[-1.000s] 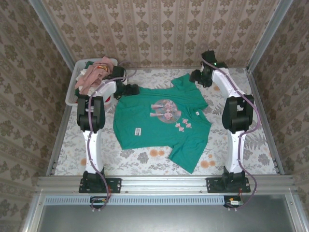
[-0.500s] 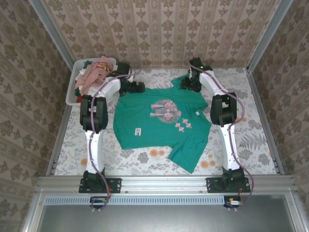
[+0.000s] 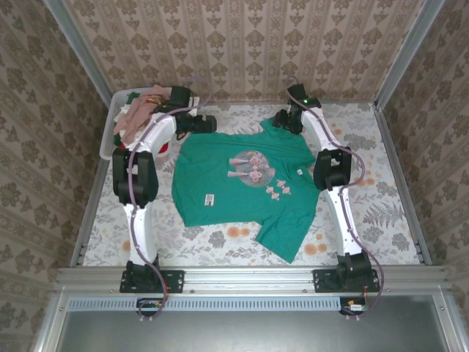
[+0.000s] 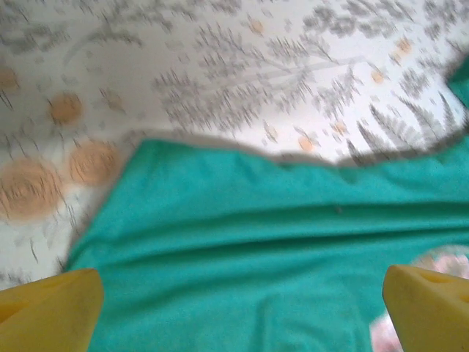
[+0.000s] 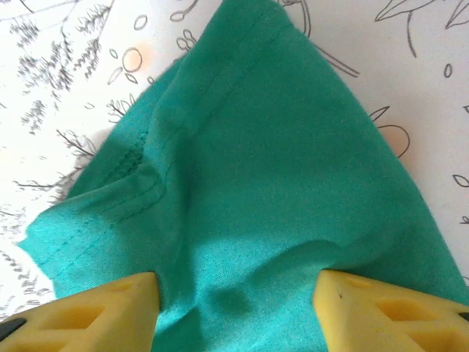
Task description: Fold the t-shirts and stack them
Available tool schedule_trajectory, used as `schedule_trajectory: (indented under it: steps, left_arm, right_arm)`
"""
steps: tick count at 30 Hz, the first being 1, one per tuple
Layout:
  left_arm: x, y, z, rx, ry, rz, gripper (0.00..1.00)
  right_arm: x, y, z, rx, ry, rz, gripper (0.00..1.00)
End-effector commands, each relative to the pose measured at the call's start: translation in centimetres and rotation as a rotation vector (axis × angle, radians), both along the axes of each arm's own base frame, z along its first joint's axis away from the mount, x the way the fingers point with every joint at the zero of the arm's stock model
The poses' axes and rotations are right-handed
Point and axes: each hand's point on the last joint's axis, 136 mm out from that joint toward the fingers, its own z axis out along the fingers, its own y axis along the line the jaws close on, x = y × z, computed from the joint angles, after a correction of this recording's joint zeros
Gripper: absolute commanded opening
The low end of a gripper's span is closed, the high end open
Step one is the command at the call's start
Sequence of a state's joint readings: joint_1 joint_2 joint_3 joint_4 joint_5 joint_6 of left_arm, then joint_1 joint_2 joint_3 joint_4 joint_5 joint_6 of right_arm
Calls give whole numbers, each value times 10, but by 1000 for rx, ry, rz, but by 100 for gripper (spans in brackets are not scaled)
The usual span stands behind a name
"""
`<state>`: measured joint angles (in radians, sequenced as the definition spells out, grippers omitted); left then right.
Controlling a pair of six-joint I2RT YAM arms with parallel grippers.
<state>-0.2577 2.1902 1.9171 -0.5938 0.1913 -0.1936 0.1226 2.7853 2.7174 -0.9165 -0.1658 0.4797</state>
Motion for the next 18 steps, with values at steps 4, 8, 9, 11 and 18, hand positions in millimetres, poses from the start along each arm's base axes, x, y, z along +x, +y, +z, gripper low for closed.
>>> schedule_trajectory:
  steps: [4,8,9,11,18]
  left_arm:
    - [19,-2,-53,18,105,-14,100]
    - [28,-6,-58,-5,90,-16,100]
    - [31,-6,-61,-9,92,-18,99]
    - [36,-4,-69,-8,111,-12,99]
    - [57,-13,-100,-36,140,3,96]
  right_arm:
    - [29,-18,9,64,-100,-80,62]
    - [48,-40,20,126,-167,-156,59]
    - [49,-43,25,147,-172,-158,58]
    - [43,-40,42,164,-172,-123,58]
    - [-24,-2,102,-2,-134,93,60]
